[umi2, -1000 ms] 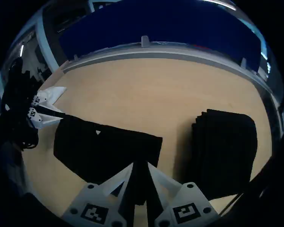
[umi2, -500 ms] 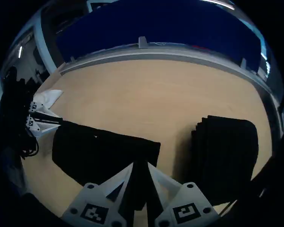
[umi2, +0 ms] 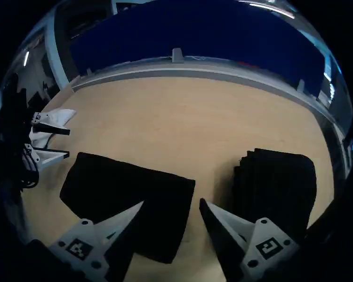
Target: Fold towel
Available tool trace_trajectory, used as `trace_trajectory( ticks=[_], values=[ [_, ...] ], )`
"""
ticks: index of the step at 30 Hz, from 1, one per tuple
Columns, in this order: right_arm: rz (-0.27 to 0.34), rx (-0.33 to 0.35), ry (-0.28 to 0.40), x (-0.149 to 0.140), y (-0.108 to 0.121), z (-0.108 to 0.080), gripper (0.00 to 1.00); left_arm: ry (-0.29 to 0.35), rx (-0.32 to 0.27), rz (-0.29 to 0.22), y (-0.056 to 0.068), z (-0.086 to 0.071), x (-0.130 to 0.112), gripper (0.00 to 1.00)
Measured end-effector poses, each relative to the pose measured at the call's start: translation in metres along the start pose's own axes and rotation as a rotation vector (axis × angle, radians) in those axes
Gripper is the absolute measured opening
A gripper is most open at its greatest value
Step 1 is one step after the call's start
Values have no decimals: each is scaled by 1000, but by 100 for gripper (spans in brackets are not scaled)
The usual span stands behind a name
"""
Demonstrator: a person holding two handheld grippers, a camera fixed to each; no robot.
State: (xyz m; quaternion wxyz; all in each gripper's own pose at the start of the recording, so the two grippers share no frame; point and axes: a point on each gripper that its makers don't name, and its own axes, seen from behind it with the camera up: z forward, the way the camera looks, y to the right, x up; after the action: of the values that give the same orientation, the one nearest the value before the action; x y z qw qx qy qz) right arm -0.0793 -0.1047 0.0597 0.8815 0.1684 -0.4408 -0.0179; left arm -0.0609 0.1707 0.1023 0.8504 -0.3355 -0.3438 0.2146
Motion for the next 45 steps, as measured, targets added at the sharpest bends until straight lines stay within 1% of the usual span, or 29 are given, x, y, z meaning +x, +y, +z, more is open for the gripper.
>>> trace_trajectory(
  ticks=[1, 4, 7, 12, 15, 18, 21, 24, 27, 30, 36, 41, 45],
  values=[
    [2, 1, 2, 0, 0, -1, 94, 4, 1, -7, 0, -2, 1, 91],
    [6, 2, 5, 0, -1, -3, 95, 13, 7, -23, -2, -7, 1, 91],
    [7, 4, 7, 0, -3, -5, 100, 14, 16, -33, -4, -11, -1, 91],
    [1, 10, 11, -1, -7, -9, 100, 23, 30, -59, -4, -20, -3, 91],
    [-8, 21, 14, -1, -10, -13, 100, 33, 54, -91, -6, -31, -4, 91],
    [-22, 35, 15, -2, -14, -17, 100, 37, 94, -140, -12, -43, -7, 91],
    [-40, 51, 13, -5, -17, -21, 100, 46, 122, -193, -14, -57, -11, 91],
    [-64, 66, 8, -8, -20, -26, 100, 64, 148, -236, -15, -74, -14, 91],
    [-96, 82, -1, -13, -22, -29, 100, 66, 181, -280, -15, -92, -23, 91],
    [-135, 101, -15, -19, -24, -33, 100, 73, 213, -320, -12, -110, -34, 91],
    [-202, 136, -43, -31, -28, -36, 100, 67, 291, -417, -3, -144, -68, 91],
    [-229, 158, -62, -37, -29, -39, 100, 65, 350, -492, 10, -170, -97, 91],
    [-247, 165, -73, -41, -29, -42, 100, 54, 376, -524, 21, -183, -115, 91]
  ],
)
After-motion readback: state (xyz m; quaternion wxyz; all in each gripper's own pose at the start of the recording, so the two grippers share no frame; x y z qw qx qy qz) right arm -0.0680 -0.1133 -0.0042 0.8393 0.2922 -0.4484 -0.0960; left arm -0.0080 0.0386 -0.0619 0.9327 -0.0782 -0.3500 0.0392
